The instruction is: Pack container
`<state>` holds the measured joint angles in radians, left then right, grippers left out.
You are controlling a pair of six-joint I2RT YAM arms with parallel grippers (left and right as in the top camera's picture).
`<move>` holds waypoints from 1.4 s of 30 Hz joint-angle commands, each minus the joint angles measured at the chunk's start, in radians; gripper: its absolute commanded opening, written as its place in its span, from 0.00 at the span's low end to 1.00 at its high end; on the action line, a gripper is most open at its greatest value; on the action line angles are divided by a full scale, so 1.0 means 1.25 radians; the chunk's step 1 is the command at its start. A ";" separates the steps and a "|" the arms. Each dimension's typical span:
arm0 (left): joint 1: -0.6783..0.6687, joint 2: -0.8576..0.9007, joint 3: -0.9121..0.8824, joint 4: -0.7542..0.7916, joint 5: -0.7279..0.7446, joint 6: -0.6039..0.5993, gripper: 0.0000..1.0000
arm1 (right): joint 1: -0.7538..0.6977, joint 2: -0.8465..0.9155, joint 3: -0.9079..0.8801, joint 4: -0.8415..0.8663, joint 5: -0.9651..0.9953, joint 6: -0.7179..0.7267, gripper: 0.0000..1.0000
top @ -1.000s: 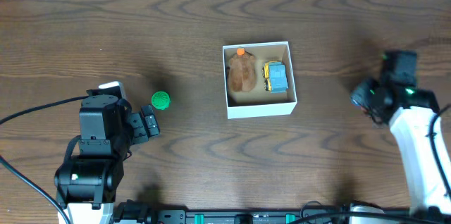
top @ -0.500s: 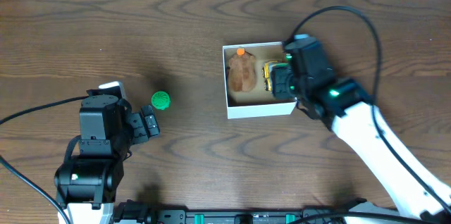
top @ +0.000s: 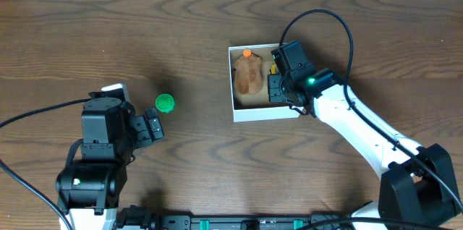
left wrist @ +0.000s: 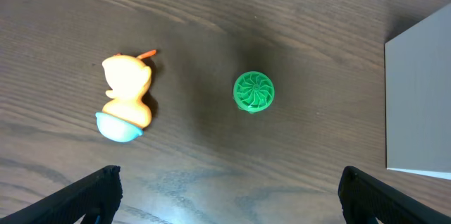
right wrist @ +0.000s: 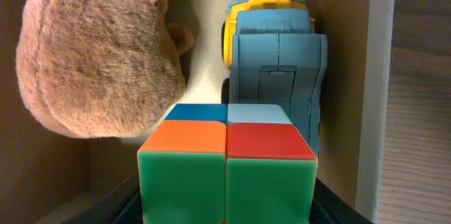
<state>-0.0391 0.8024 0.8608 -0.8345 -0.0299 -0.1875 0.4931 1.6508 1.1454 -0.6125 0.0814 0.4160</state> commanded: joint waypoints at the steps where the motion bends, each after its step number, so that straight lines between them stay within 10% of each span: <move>1: 0.003 0.000 0.015 -0.002 -0.004 -0.008 0.98 | 0.005 0.003 0.009 -0.012 0.009 0.014 0.09; 8: 0.003 0.000 0.015 -0.002 -0.004 -0.008 0.98 | 0.005 0.003 0.009 -0.060 0.009 0.014 0.12; 24: 0.003 0.000 0.015 -0.002 -0.004 -0.008 0.98 | 0.005 0.003 0.009 -0.060 0.009 0.014 0.64; 42: 0.003 0.000 0.015 -0.002 -0.004 -0.008 0.98 | -0.009 -0.010 0.103 -0.004 0.023 -0.042 0.62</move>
<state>-0.0391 0.8024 0.8608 -0.8345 -0.0299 -0.1871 0.4923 1.6512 1.1820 -0.6083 0.0826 0.4046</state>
